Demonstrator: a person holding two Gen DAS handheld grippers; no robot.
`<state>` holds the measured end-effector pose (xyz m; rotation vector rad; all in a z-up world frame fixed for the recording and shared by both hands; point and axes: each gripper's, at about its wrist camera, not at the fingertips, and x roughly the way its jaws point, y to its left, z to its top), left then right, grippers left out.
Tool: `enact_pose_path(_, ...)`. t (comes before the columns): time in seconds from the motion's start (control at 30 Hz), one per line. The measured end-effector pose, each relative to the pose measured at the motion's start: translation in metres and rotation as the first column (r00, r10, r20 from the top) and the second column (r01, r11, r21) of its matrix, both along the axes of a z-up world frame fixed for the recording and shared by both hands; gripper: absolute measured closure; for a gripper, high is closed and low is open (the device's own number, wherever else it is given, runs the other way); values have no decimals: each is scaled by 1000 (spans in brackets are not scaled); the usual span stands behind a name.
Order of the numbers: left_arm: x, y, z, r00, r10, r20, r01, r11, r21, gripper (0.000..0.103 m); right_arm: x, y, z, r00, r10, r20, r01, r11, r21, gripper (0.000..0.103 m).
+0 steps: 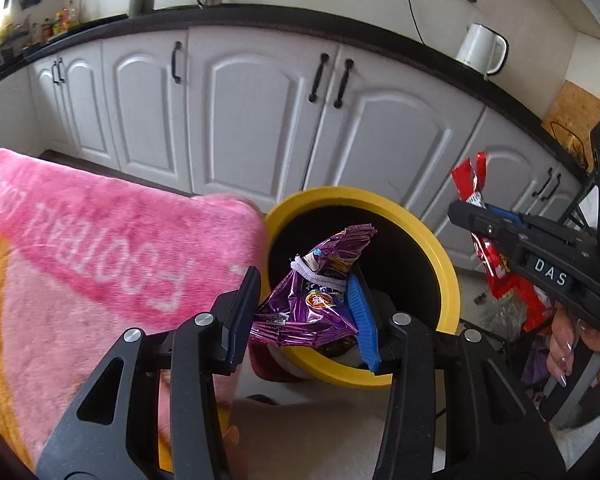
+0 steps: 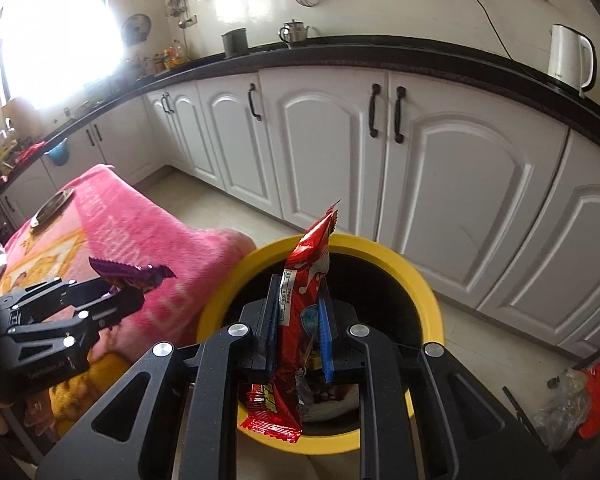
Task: Collect trash
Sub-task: 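Carry the purple wrapper and red candy tube over the yellow bin with both tools, then open both tools to drop the purple wrapper and red tube into the bin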
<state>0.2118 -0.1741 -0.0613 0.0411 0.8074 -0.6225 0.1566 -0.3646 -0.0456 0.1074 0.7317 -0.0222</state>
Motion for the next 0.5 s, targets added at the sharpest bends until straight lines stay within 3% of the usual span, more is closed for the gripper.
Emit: enact_pose_path(0.5,13,-43,-38,995,-71,-73,76,995,61,67,16,-32,-34,995,-27,-100,30,999,30,86)
